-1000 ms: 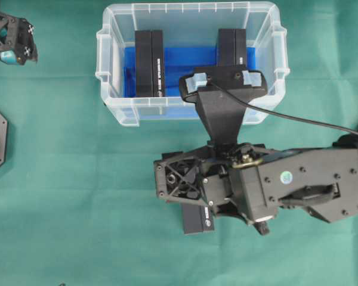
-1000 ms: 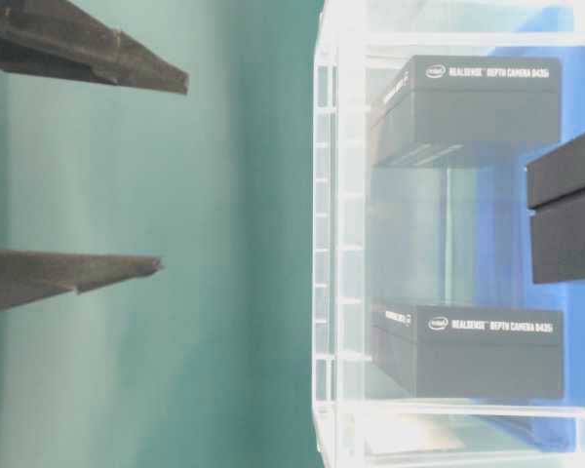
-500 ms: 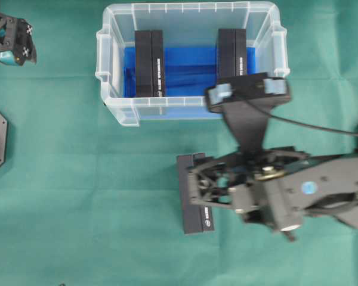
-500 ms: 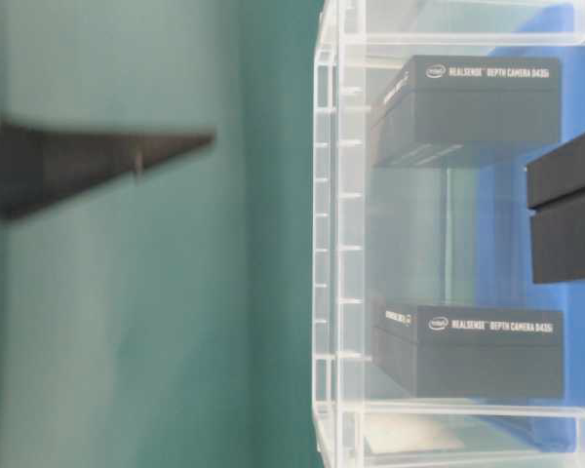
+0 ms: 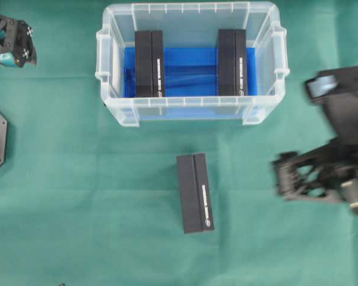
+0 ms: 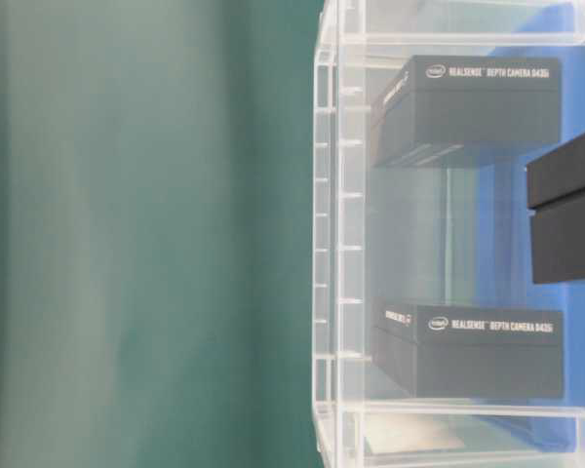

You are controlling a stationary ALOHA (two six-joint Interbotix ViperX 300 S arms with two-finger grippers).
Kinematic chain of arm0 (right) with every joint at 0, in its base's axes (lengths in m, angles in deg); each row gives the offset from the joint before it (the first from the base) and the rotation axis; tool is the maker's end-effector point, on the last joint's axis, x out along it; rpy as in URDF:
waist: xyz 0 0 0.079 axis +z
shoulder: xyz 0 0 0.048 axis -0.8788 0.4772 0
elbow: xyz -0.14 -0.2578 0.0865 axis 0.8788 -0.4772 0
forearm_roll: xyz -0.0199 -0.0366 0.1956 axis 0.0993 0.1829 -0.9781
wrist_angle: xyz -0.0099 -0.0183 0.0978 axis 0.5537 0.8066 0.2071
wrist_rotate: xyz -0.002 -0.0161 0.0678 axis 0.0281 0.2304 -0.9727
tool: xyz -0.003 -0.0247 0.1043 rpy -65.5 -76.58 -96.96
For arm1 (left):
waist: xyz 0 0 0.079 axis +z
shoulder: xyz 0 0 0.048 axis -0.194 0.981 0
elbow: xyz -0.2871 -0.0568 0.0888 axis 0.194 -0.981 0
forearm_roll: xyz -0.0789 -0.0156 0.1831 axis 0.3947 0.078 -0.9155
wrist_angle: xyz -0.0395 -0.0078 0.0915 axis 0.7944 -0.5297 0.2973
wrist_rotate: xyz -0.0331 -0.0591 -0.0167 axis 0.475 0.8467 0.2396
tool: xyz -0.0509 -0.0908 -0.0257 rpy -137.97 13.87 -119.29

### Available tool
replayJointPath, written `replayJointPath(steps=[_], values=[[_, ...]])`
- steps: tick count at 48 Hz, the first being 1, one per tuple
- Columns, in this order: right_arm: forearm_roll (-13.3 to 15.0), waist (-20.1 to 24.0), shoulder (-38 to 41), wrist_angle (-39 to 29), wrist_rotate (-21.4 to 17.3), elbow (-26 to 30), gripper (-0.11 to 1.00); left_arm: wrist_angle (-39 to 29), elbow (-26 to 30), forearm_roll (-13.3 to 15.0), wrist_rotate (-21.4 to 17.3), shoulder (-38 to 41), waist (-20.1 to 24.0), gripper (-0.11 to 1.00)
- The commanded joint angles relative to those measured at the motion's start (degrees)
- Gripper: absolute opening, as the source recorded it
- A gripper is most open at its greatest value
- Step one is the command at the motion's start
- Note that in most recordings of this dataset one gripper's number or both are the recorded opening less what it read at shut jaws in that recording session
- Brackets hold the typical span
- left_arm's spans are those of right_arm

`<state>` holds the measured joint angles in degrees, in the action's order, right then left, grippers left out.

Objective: Take out the box from the case.
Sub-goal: 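Open the right gripper and withdraw it to the right side, then move the left gripper over the left black box pair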

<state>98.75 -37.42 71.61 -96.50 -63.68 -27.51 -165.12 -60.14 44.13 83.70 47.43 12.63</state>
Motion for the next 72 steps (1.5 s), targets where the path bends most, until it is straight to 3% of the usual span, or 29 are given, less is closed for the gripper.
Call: replayJointPath(steps=[1,17,30,44,57,72], values=[[0.2,1.3,-4.7,0.4,-0.8,-2.7,0.93,0.2,0.5,0.0,0.0,-0.3,-0.2,0.94],[0.6,2.6,-10.7,2.3,-0.8,-10.1,0.93,0.2,0.6,0.1,0.0,-0.3,-0.2,0.94],[0.7,-2.0,-12.8,5.9,3.2,-14.2,0.93,0.1,0.6,0.0,0.0,-0.1,-0.2,0.94],[0.7,-13.3,-17.3,6.7,14.2,-16.6,0.93,0.2,0.6,0.0,0.0,-0.2,-0.3,0.94],[0.7,-26.3,-17.7,9.3,27.2,-16.7,0.93,0.1,0.8,0.0,0.0,0.0,-0.4,0.94],[-1.2,-40.1,-17.4,12.2,40.2,-16.2,0.93,0.1,0.9,0.1,0.1,0.2,-0.6,0.94]])
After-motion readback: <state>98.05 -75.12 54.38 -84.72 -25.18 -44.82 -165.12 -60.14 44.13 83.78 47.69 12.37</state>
